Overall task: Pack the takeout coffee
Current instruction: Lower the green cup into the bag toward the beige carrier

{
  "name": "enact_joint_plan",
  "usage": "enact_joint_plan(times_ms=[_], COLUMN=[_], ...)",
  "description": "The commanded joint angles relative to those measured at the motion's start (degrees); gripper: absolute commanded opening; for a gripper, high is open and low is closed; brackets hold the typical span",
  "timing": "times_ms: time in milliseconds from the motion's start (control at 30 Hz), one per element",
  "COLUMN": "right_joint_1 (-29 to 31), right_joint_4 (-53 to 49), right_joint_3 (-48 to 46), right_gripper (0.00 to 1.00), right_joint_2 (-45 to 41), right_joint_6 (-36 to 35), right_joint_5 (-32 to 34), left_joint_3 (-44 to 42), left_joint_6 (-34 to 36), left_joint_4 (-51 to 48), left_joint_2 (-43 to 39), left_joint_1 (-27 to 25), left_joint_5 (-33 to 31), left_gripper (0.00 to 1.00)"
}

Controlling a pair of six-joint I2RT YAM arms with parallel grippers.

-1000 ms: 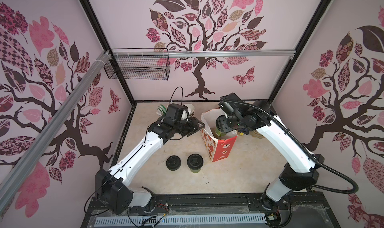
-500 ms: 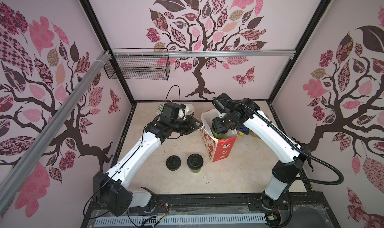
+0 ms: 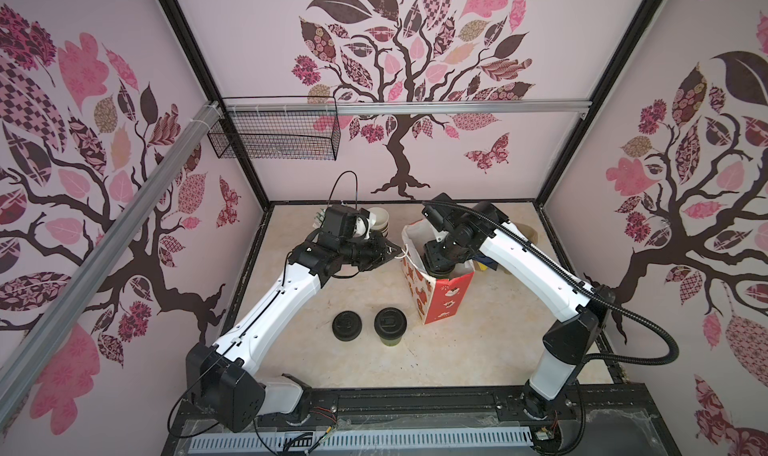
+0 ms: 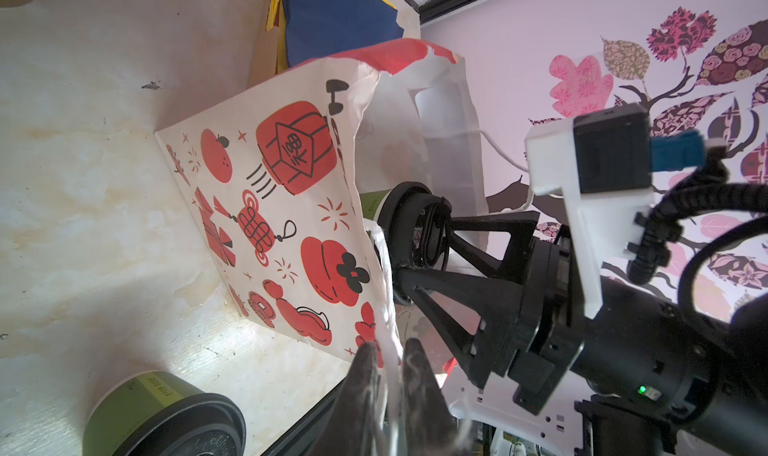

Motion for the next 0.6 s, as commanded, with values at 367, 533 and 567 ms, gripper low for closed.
enact_joint_plan(times_ms=[367, 533, 567], right_joint_1=[-1.18, -1.18, -1.25], right_joint_4=[1.57, 1.41, 1.2], right_joint_3=[-3.25, -3.43, -3.37], right_gripper=[0.65, 0.65, 0.65], right_joint_2=[1.92, 2.73, 2.87], right_joint_6=[-2.0, -1.9, -1.84], right_joint_5=[-3.39, -3.12, -2.96], left_joint_3=[-1.18, -1.12, -1.06], left_joint_6=[0.47, 0.3, 0.27], left_joint_4=[1.51, 1.93, 1.88], left_joint_2=[0.76, 1.03, 1.0], left_joint_1=[0.35, 0.42, 0.43], left_joint_5=[1.47, 1.72, 1.77], left_gripper=[0.01, 0.0, 0.0])
